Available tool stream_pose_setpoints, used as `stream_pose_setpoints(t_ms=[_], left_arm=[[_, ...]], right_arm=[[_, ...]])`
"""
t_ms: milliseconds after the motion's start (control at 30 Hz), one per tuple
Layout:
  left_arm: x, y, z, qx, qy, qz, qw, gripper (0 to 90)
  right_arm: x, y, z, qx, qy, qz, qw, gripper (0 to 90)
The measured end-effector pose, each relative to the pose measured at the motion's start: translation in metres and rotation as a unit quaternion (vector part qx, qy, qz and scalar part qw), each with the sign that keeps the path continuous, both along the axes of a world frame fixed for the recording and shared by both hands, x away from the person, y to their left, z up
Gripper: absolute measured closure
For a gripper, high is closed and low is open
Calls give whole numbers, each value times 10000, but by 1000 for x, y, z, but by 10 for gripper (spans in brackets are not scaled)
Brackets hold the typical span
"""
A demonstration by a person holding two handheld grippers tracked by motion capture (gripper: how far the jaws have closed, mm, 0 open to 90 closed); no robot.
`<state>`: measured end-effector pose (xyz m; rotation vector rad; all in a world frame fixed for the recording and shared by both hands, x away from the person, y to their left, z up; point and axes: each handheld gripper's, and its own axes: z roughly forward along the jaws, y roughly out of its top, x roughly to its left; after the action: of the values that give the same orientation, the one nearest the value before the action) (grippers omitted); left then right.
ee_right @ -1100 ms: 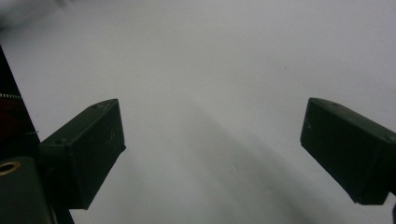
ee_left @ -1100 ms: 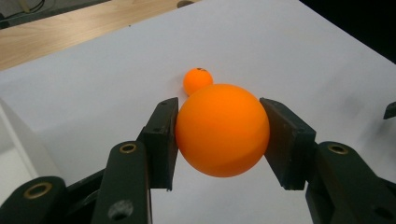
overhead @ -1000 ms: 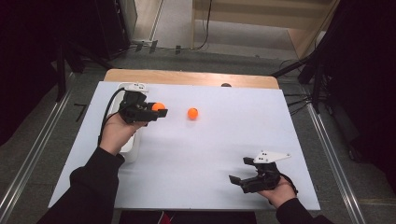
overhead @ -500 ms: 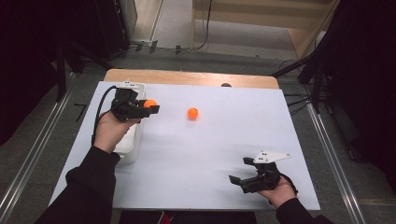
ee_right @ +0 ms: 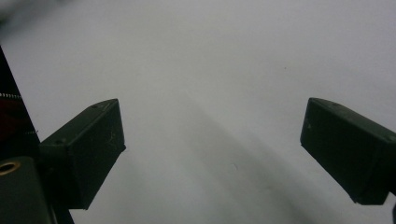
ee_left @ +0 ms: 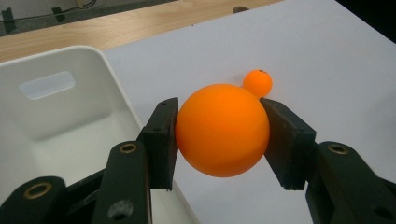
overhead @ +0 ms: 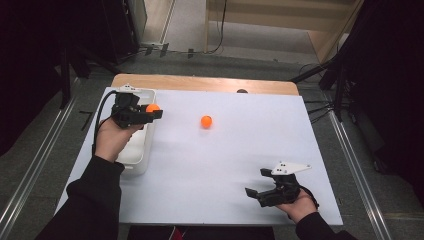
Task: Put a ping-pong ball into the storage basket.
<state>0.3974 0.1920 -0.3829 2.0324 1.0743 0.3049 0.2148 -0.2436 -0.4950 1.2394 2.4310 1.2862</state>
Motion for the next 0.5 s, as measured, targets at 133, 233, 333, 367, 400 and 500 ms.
stream_pose_setpoints(t_ms=[133,233,333,367,400,500], left_arm=[[1,4,0,25,-2,63,10000,505],[2,5,0,16,-23,118,9999,504],[2,8,-1,24,-7,143,9999,504],[2,8,-1,32,-23,168,9999,504],[3,8,-1,31,-25,182,9998,504],[3,11,-2,46,-30,216,9998,504]], right_arm=[[0,0,0,3,-5,1,10000,51],[0,0,0,3,-2,-2,10000,51],[0,0,0,2,-3,5,10000,51],[0,0,0,4,-3,0,10000,51],[0,0,0,2,-2,-2,10000,51],[0,0,0,-1,3,11,10000,51]])
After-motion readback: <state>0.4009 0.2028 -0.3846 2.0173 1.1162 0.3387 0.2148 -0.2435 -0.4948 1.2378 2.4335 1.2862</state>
